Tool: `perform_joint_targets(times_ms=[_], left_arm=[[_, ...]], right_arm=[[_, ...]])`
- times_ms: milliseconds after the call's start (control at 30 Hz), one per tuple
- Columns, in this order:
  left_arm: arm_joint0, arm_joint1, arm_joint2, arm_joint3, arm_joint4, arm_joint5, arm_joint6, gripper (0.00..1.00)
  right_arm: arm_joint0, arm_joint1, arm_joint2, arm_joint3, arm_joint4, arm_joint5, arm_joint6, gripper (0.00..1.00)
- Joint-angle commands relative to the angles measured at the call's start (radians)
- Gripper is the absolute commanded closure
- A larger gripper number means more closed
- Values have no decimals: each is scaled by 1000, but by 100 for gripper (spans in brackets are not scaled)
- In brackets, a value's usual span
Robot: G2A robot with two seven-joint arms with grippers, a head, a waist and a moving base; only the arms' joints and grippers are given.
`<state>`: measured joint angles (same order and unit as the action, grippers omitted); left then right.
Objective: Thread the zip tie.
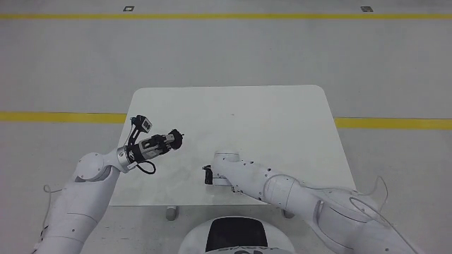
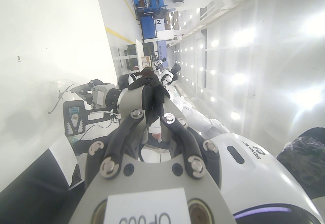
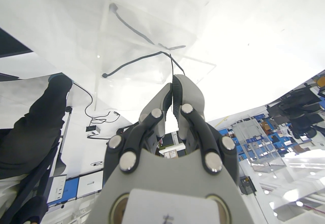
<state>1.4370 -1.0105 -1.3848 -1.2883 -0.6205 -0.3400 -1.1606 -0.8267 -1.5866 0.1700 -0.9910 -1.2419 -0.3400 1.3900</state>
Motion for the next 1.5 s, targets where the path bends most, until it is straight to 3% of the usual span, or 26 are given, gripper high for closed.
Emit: perform_joint_targets(times_ms=[0,300,667,1000,1467], left_arm=[[0,0,0,0,0,0,0,100],[0,0,0,0,0,0,0,100],[0,0,0,0,0,0,0,100],[0,0,0,0,0,0,0,100],[0,0,0,0,0,0,0,100]], right_arm=[[-1,-9,0,15,-23,2,0,100],[-12,-44,0,17,-120,27,0,100],[-23,-33,0,-25,-135,53,0,100],[-31,22,0,-115,-135,84,0,100],[-44,142,6,-283,-82,121,0,100]])
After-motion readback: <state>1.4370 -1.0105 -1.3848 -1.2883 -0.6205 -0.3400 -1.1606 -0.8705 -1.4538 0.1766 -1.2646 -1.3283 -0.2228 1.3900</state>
